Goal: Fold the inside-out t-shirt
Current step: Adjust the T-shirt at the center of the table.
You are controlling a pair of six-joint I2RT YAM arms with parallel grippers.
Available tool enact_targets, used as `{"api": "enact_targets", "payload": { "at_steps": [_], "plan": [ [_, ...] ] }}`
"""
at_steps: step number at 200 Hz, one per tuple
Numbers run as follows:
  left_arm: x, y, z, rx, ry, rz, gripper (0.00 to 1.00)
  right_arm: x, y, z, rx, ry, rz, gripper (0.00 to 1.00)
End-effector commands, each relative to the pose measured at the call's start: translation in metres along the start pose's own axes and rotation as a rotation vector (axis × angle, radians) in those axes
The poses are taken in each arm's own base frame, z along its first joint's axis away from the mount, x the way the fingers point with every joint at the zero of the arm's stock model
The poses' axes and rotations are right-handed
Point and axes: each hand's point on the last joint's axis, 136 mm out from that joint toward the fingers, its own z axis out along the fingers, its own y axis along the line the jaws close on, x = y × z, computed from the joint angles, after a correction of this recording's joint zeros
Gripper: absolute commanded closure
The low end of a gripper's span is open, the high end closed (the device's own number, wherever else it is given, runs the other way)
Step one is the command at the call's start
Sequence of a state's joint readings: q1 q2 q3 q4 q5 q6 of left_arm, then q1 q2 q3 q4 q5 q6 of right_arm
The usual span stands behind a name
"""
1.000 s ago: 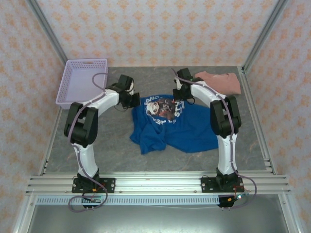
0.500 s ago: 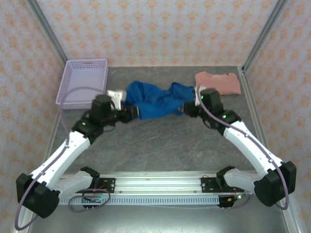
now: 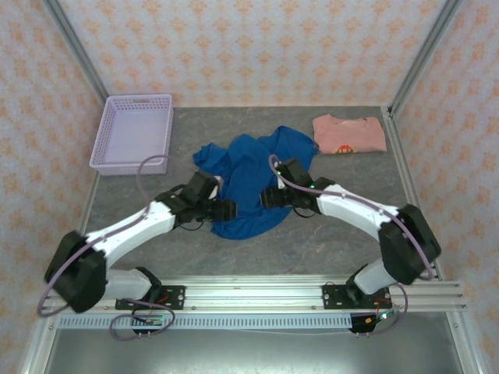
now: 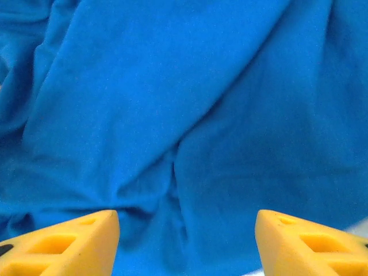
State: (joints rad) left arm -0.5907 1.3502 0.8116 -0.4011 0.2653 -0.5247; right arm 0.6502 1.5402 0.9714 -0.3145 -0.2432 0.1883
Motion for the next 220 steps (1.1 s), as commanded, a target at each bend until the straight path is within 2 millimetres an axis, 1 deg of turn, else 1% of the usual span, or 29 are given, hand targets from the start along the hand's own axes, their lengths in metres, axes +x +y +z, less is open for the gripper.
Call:
{"api": "enact_targets", "payload": {
  "at_steps": [1, 8, 12, 19, 30, 37, 46, 56, 63, 75, 85, 97, 109, 127, 140, 142, 146, 151, 161, 167, 177, 183, 190, 199, 206, 209, 220],
  "plan": [
    [-0.018, 0.011, 0.016, -0.116, -0.036, 0.032, 0.30, -0.017, -0.007, 0.023, 0.072, -0.010, -0.010, 0.37],
    [-0.021, 0.016, 0.022, -0.162, -0.026, 0.049, 0.30, -0.014, -0.013, 0.034, 0.101, 0.011, 0.004, 0.37],
    [-0.025, 0.016, 0.024, -0.172, -0.026, 0.062, 0.30, -0.012, -0.015, 0.039, 0.112, 0.024, 0.006, 0.37],
    [-0.025, 0.020, 0.033, -0.200, -0.010, 0.075, 0.30, -0.006, -0.021, 0.048, 0.139, 0.052, 0.012, 0.38],
    [-0.026, 0.020, 0.044, -0.206, 0.005, 0.087, 0.32, 0.001, -0.026, 0.060, 0.159, 0.082, 0.020, 0.41],
    [-0.027, 0.017, 0.052, -0.191, 0.009, 0.095, 0.33, 0.005, -0.028, 0.065, 0.167, 0.089, 0.029, 0.47],
    [-0.030, 0.013, 0.062, -0.169, 0.003, 0.100, 0.38, 0.009, -0.029, 0.068, 0.166, 0.093, 0.035, 0.58],
    [-0.034, 0.006, 0.071, -0.139, 0.004, 0.110, 0.45, 0.008, -0.031, 0.064, 0.176, 0.083, 0.037, 0.67],
    [-0.036, 0.002, 0.076, -0.124, 0.006, 0.119, 0.52, 0.006, -0.033, 0.059, 0.186, 0.068, 0.036, 0.76],
    [-0.041, -0.001, 0.082, -0.118, 0.007, 0.133, 0.68, 0.001, -0.035, 0.044, 0.185, 0.034, 0.032, 0.87],
    [-0.046, -0.005, 0.082, -0.113, 0.002, 0.144, 0.82, -0.004, -0.035, 0.029, 0.161, -0.001, 0.034, 0.92],
    [-0.054, -0.015, 0.072, -0.077, -0.027, 0.151, 0.93, -0.004, -0.031, 0.009, 0.105, -0.034, 0.040, 0.93],
    [-0.061, -0.027, 0.052, -0.024, -0.068, 0.155, 1.00, 0.002, -0.028, -0.010, 0.039, -0.051, 0.056, 0.93],
    [-0.067, -0.044, 0.016, 0.101, -0.119, 0.134, 1.00, 0.009, -0.030, -0.039, -0.040, -0.096, 0.089, 0.94],
    [-0.067, -0.052, -0.007, 0.210, -0.145, 0.074, 1.00, 0.018, -0.038, -0.058, -0.048, -0.123, 0.118, 0.94],
    [-0.067, -0.053, -0.010, 0.229, -0.148, 0.066, 1.00, 0.020, -0.040, -0.058, -0.042, -0.118, 0.124, 0.95],
    [-0.067, -0.055, -0.016, 0.260, -0.153, 0.050, 1.00, 0.022, -0.043, -0.067, -0.038, -0.138, 0.134, 0.95],
    [-0.065, -0.056, -0.022, 0.291, -0.157, 0.029, 1.00, 0.027, -0.048, -0.073, -0.022, -0.147, 0.151, 0.95],
    [-0.063, -0.056, -0.033, 0.336, -0.170, 0.002, 1.00, 0.036, -0.067, -0.082, 0.059, -0.164, 0.219, 0.97],
    [-0.061, -0.058, -0.038, 0.359, -0.174, 0.007, 1.00, 0.043, -0.080, -0.086, 0.118, -0.172, 0.266, 0.95],
    [-0.055, -0.063, -0.043, 0.399, -0.170, 0.020, 1.00, 0.055, -0.095, -0.094, 0.202, -0.162, 0.321, 0.86],
    [-0.052, -0.066, -0.045, 0.424, -0.164, 0.030, 1.00, 0.057, -0.097, -0.098, 0.220, -0.169, 0.322, 0.81],
    [-0.047, -0.067, -0.044, 0.441, -0.151, 0.044, 1.00, 0.053, -0.093, -0.103, 0.233, -0.201, 0.276, 0.74],
    [-0.042, -0.068, -0.040, 0.450, -0.136, 0.062, 1.00, 0.043, -0.080, -0.111, 0.236, -0.271, 0.164, 0.64],
    [-0.038, -0.068, -0.038, 0.457, -0.127, 0.079, 1.00, 0.030, -0.060, -0.116, 0.187, -0.326, 0.066, 0.56],
    [-0.036, -0.068, -0.037, 0.459, -0.122, 0.083, 1.00, 0.028, -0.052, -0.116, 0.159, -0.334, 0.021, 0.53],
    [-0.032, -0.069, -0.036, 0.468, -0.113, 0.101, 1.00, 0.016, -0.020, -0.115, 0.045, -0.371, -0.115, 0.44]
  ]
}}
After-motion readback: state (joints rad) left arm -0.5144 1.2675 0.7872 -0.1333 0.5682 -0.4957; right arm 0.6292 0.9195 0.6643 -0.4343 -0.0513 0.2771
